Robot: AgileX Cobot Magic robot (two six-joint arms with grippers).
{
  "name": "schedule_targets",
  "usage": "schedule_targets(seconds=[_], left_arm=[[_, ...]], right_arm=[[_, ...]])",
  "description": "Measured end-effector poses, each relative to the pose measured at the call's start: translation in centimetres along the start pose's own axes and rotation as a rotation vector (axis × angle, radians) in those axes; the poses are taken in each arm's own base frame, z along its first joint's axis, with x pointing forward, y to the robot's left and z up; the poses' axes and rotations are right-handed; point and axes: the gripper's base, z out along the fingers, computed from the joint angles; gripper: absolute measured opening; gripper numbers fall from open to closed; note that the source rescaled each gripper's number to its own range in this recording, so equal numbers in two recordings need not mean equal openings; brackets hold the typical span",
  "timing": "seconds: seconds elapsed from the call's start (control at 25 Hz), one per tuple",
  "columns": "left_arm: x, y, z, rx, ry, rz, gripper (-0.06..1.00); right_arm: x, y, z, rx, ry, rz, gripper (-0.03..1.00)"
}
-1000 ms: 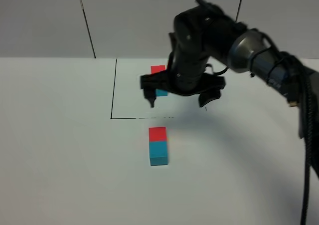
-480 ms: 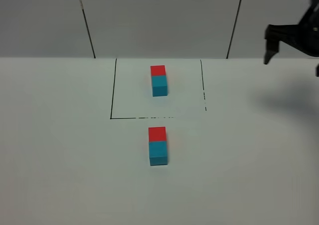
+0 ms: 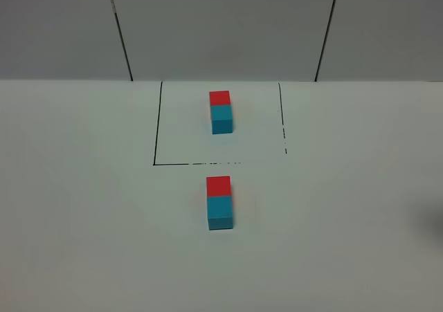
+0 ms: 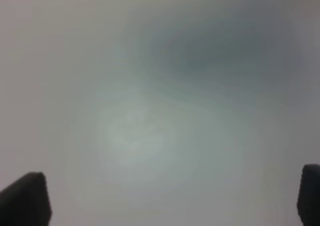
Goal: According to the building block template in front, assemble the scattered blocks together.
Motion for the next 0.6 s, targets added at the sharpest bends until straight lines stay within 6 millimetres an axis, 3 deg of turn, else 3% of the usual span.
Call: schedule_targets(seconds=[0.28,0.6], left_arm=[[0.0,0.0,0.0,0.0,0.0,0.0,0.67],[0.0,0.0,0.0,0.0,0.0,0.0,0.67]], right_arm=[[8.5,-1.5,-2.8,-0.035,-0.105,-0.045,1.0],[14.8,-2.8,-5.1,-0.049,-0.306,-0.098,0.98]])
